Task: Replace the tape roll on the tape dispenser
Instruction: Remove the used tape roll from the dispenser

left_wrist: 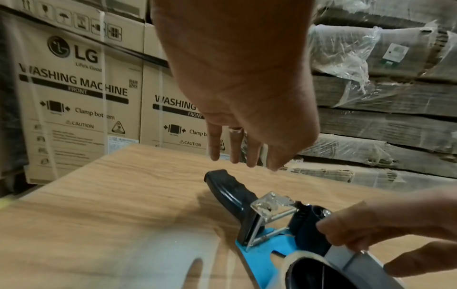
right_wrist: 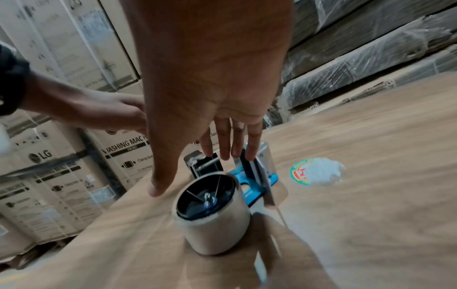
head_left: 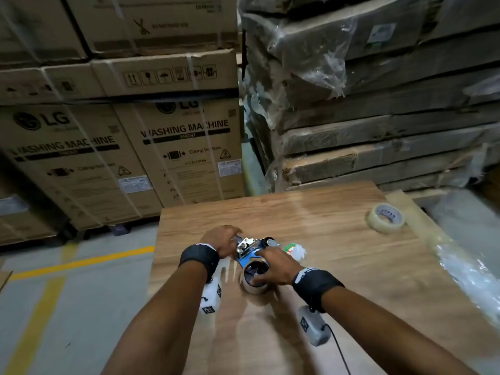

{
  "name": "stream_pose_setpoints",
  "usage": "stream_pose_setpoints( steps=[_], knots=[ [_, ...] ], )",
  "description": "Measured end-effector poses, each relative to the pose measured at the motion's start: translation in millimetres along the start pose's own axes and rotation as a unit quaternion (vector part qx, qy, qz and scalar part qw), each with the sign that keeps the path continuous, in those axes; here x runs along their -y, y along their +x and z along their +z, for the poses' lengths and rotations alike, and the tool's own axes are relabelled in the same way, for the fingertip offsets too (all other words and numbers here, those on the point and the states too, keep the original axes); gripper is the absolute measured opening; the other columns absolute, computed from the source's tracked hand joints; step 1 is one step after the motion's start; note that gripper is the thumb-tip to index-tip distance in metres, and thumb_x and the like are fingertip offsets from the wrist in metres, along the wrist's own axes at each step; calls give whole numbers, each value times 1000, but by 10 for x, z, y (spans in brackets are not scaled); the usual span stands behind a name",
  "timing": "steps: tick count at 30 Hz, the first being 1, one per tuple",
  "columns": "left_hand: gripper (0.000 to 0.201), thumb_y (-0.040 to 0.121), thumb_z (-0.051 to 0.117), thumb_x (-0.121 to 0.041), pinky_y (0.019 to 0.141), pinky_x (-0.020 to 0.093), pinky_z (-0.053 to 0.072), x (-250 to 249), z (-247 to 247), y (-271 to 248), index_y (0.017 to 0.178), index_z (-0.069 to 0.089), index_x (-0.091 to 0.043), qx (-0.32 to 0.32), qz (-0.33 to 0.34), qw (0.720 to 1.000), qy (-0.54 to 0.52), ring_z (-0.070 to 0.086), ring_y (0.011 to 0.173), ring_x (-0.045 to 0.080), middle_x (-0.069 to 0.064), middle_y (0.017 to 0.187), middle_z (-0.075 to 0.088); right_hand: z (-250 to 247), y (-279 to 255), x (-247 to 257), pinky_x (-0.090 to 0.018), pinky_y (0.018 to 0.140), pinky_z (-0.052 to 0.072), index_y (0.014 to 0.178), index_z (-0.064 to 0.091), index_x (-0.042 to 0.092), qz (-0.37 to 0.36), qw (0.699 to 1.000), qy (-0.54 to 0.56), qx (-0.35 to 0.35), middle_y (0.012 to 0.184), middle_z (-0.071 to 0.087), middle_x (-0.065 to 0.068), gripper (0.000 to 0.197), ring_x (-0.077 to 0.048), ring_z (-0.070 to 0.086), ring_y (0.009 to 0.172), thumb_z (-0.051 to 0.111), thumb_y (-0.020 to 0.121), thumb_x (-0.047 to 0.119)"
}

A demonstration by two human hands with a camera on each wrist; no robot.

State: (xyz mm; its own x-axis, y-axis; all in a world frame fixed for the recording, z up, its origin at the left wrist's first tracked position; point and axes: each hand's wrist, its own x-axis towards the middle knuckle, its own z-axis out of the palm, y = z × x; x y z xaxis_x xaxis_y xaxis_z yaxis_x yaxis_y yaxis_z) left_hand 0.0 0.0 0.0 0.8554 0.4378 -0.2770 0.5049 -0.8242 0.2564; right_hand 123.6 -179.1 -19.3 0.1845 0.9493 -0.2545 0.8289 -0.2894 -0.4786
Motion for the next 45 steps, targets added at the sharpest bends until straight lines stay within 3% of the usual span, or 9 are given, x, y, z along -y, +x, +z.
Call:
stream_pose_setpoints(
  steps=[5,12,16,22,26,31,37,41,45],
  knots=[
    [44,100,44,-27,110,40,37,60,128,173,143,50,-18,-3,43,999,27,49,134,28,7,147,54,275,95,19,-40,106,44,147,49,11,63,998,22,15,140,54,-14,100,-34,51,129,90,65,52],
    [38,103,42,-31,117,46,16,148,351,386,138,54,-26,20,43,998,46,51,133,22,4,140,61,446,153,62,-46,102,48,142,54,17,97,995,9,0,135,58,-13,87,-36,53,125,89,67,44],
    [36,99,46,-33,112,46,20,209,393,473,131,59,-27,19,36,998,46,55,129,21,2,136,63,434,128,21,-48,96,53,139,57,20,90,996,16,-17,131,61,-13,77,-36,56,123,84,71,43],
    [41,93,54,-40,105,45,28,151,421,438,132,60,-28,25,-4,1000,17,57,124,29,5,130,67,340,23,-146,-42,103,49,152,46,28,93,996,-8,5,138,56,-13,81,-33,53,130,79,79,44],
    [43,88,64,-44,97,41,47,87,460,375,128,61,-27,55,-29,997,-48,59,119,33,7,130,66,191,-56,-312,-42,102,49,153,43,33,92,994,-25,59,135,53,-12,82,-32,53,127,79,80,30],
    [45,83,69,-54,91,40,49,-77,588,265,116,59,-26,84,-64,988,-109,60,110,32,11,124,64,19,-161,-521,-43,107,46,153,43,36,89,991,-47,91,147,45,-10,76,-33,51,134,70,85,15],
    [57,86,66,-58,91,40,48,-338,664,210,124,52,-17,95,-93,981,-139,60,110,32,13,125,62,94,-294,-775,-44,108,45,152,48,28,66,997,-4,39,144,46,-14,72,-37,48,133,76,85,35],
    [67,95,58,-48,102,46,44,-449,532,302,149,31,-20,32,-69,982,-174,53,123,37,19,138,52,186,-409,-846,-45,109,45,155,35,33,162,984,53,-55,151,43,-13,94,-39,47,136,77,75,58],
    [63,101,53,-34,110,45,38,-650,409,493,156,26,-23,47,-14,989,-138,46,133,36,18,147,45,246,-395,-874,-38,96,49,143,48,27,218,970,81,-77,134,58,-12,88,-34,58,123,83,69,61]
  ],
)
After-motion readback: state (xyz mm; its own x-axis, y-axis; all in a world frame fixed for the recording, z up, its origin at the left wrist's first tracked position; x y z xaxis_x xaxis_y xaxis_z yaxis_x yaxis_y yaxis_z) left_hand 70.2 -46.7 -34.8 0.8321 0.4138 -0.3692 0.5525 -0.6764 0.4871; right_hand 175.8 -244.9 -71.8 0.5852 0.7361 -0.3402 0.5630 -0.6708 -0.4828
